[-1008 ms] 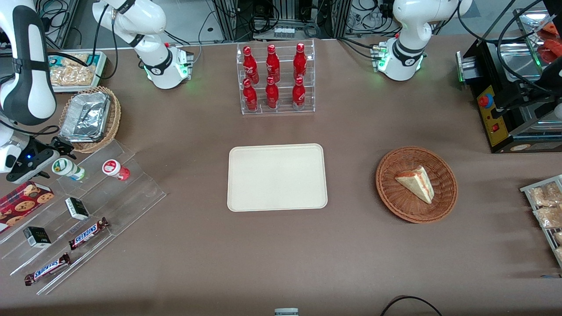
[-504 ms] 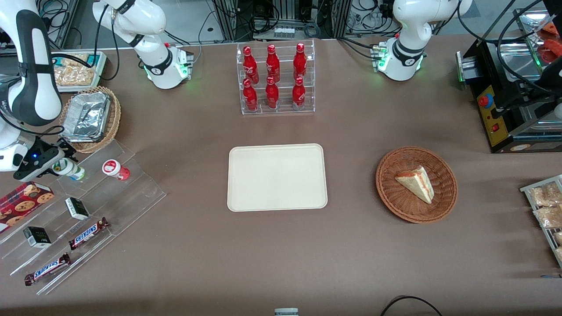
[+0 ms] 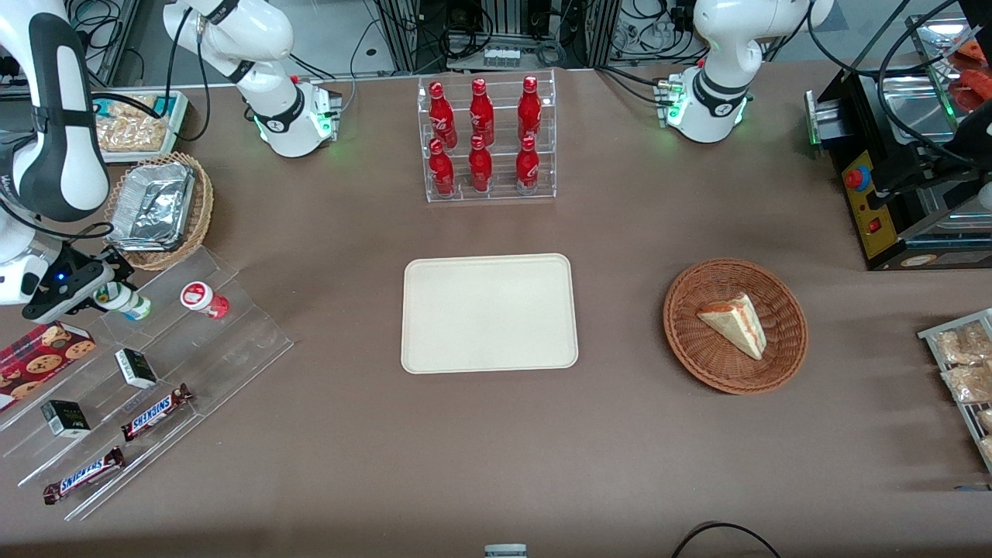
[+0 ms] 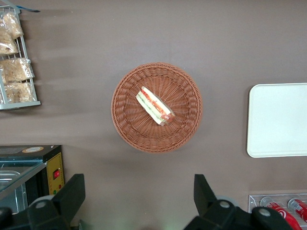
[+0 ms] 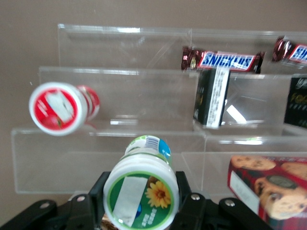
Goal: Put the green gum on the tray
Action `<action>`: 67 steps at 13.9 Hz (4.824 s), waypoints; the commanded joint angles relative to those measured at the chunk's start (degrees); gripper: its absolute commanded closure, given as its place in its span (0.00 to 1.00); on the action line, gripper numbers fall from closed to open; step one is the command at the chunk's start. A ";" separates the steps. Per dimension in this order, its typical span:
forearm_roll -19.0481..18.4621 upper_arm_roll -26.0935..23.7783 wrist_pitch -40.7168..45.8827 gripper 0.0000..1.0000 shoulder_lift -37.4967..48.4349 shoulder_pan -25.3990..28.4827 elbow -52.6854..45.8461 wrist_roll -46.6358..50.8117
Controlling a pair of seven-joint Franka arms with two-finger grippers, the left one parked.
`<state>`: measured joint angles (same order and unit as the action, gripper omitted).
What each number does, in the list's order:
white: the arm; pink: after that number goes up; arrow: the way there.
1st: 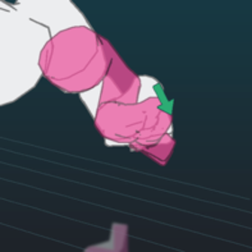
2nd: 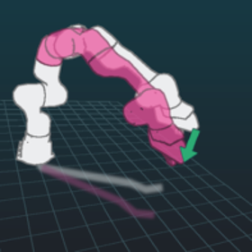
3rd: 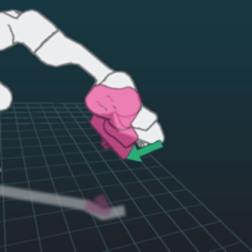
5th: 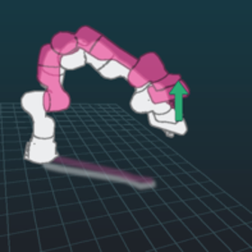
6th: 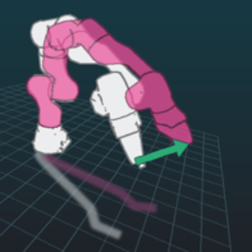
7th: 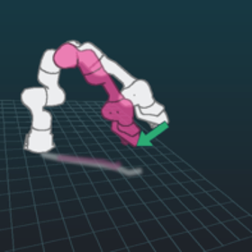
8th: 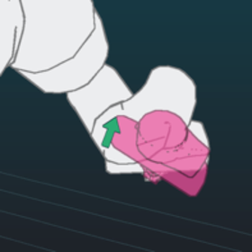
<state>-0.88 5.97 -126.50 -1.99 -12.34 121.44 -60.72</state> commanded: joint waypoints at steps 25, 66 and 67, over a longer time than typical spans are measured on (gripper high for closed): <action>10.18 0.00 9.52 1.00 -31.65 51.97 -35.82 97.96; 8.36 0.71 29.99 0.00 -21.92 44.08 -36.63 74.89; 6.17 0.71 30.09 0.00 -20.96 43.29 -36.45 72.95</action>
<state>7.57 7.10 -97.76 -24.99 32.49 83.83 15.85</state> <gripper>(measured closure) 0.000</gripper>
